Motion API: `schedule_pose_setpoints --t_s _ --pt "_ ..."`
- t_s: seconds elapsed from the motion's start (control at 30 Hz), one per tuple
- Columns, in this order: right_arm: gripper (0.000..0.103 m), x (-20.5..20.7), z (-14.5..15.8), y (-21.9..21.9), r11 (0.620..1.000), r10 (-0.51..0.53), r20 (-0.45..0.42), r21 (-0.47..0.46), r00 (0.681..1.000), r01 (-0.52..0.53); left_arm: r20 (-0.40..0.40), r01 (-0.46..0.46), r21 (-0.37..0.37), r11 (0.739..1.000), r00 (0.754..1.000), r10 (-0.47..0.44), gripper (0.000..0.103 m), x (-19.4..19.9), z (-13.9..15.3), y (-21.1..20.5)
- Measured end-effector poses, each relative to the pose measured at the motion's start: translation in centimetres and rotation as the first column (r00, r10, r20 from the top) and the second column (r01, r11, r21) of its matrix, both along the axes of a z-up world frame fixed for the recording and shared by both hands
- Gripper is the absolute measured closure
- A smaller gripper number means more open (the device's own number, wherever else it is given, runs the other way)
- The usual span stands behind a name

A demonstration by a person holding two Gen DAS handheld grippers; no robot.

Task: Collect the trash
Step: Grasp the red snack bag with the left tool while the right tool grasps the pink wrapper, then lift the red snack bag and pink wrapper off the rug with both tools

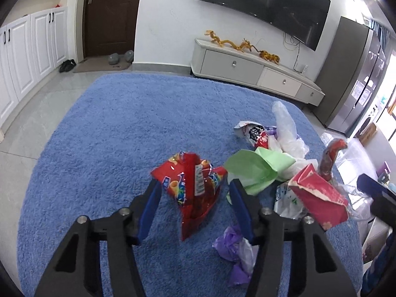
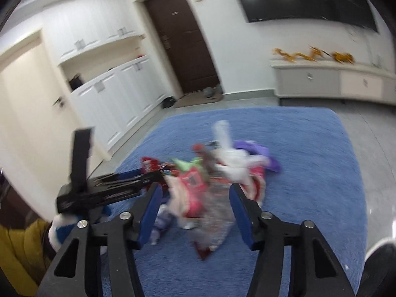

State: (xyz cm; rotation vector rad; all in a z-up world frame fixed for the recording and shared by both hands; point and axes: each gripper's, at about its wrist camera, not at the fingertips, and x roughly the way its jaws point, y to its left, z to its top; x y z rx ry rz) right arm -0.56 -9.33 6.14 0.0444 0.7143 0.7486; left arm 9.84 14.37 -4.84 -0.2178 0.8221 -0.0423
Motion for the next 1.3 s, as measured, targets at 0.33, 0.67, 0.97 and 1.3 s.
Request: schedule_pose_setpoints --t_s 0.33,0.67,0.97,1.3 --pt "0.072 2.5 -4.1 5.6 0.965 0.053 0.026 -0.259 0.998 -0.045 -0.022 0.021 -0.024 0.999 1.000 -0.022 0.079 0.3 -0.8 -0.4" --pt "0.088 1.0 -2.0 3.1 0.990 0.047 0.016 -0.133 0.999 -0.045 0.054 0.037 -0.020 0.999 0.998 -0.035 0.095 -2.9 1.2 -0.5" --pt "0.089 -0.6 -0.7 0.9 0.991 0.106 -0.101 0.097 0.989 -0.097 0.123 0.031 -0.004 1.000 0.992 -0.030 0.095 -6.9 4.4 -0.2" --pt "0.089 -3.6 -6.5 1.8 0.986 0.120 -0.276 -0.077 0.954 -0.147 0.152 0.021 -0.004 1.000 0.988 -0.020 0.095 -10.0 6.0 0.0"
